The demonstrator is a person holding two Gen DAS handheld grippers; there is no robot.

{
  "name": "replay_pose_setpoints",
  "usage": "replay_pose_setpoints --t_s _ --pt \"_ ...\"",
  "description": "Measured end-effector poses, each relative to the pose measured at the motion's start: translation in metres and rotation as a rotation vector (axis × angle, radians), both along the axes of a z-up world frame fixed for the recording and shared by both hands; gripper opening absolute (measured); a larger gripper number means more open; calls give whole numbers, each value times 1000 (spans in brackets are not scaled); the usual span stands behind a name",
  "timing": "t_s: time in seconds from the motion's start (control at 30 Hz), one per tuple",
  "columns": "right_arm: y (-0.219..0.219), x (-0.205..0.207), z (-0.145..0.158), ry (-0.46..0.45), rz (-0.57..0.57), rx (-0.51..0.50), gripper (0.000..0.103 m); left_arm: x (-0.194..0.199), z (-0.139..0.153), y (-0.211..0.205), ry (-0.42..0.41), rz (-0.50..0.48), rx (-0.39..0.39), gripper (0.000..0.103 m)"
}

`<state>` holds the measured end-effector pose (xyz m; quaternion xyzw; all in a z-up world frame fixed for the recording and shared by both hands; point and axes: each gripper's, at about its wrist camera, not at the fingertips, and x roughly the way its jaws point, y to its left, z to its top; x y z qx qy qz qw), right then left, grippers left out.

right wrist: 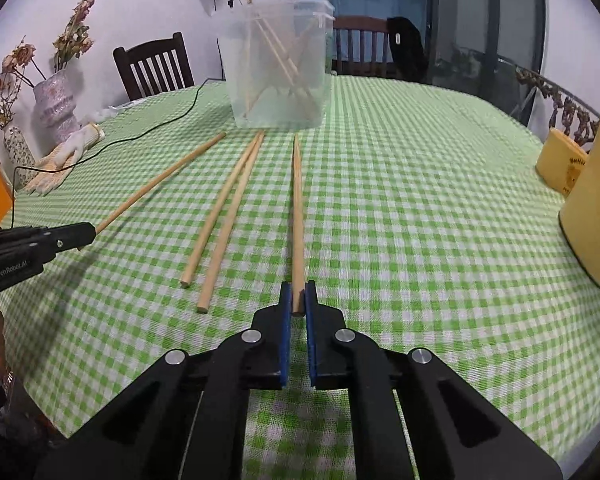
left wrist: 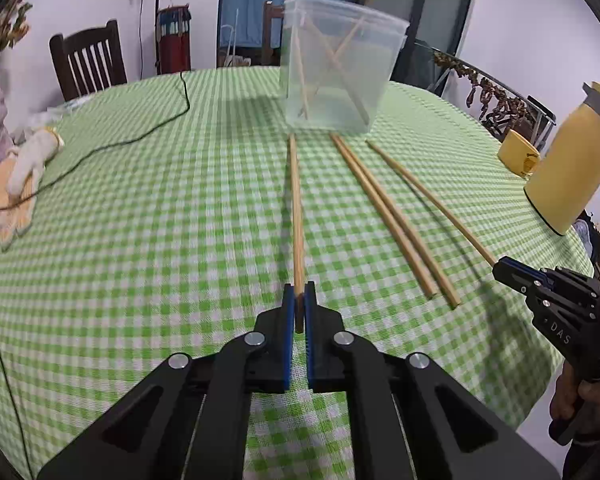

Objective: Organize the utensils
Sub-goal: 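Lift both held sticks and carry them over the clear container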

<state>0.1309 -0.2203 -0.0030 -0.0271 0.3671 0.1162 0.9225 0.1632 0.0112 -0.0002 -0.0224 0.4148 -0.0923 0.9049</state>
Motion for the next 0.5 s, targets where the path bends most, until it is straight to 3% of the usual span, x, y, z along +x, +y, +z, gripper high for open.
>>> replay_pose_setpoints --t_s 0.5 --pt "-15 -56 67 -226 -4 15 7 -51 88 19 -241 -2 30 2"
